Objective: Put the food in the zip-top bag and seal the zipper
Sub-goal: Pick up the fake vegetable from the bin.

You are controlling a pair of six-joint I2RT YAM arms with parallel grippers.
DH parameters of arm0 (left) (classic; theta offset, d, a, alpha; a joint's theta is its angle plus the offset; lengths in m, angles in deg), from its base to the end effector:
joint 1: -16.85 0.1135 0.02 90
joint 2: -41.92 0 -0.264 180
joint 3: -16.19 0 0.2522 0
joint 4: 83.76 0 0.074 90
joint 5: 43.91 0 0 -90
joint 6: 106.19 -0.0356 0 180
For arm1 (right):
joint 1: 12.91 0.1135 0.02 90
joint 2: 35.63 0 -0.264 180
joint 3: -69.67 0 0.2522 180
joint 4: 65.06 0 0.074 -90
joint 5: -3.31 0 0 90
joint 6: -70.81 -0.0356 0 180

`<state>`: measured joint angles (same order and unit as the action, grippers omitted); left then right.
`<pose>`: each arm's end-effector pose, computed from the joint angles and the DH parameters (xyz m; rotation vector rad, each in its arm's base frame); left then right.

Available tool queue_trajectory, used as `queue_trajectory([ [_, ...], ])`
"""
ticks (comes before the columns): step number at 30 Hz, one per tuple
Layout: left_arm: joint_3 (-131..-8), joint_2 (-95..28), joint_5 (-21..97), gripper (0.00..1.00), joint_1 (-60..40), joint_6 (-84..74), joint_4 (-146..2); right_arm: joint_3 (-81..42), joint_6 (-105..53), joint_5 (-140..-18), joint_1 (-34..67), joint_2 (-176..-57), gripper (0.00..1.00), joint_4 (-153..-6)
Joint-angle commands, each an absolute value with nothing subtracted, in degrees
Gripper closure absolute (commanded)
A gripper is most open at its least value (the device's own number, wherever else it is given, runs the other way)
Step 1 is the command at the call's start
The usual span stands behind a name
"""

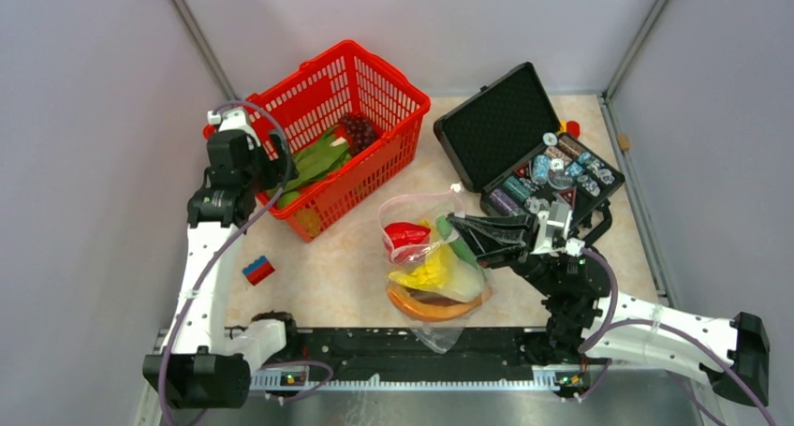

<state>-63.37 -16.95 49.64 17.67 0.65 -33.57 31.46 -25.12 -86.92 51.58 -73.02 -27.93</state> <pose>0.2147 0.0053 0.3747 -0.3575 2.0555 -0.1055 0.0642 0.1343 0.3448 -0.4682 0.8431 1.1373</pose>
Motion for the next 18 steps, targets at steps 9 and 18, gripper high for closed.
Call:
queue_trajectory([
  [9, -73.8, -31.1, 50.8, 0.01, 18.3, -0.8, -24.9, 31.7, -23.8, -90.3, 51.9, -70.8, 1.0, -25.5],
  [18, -82.9, -40.2, 37.6, 0.01, 18.2, -8.0, -23.9, 31.5, -24.3, -90.2, 52.0, -70.7, 1.0, -26.4],
])
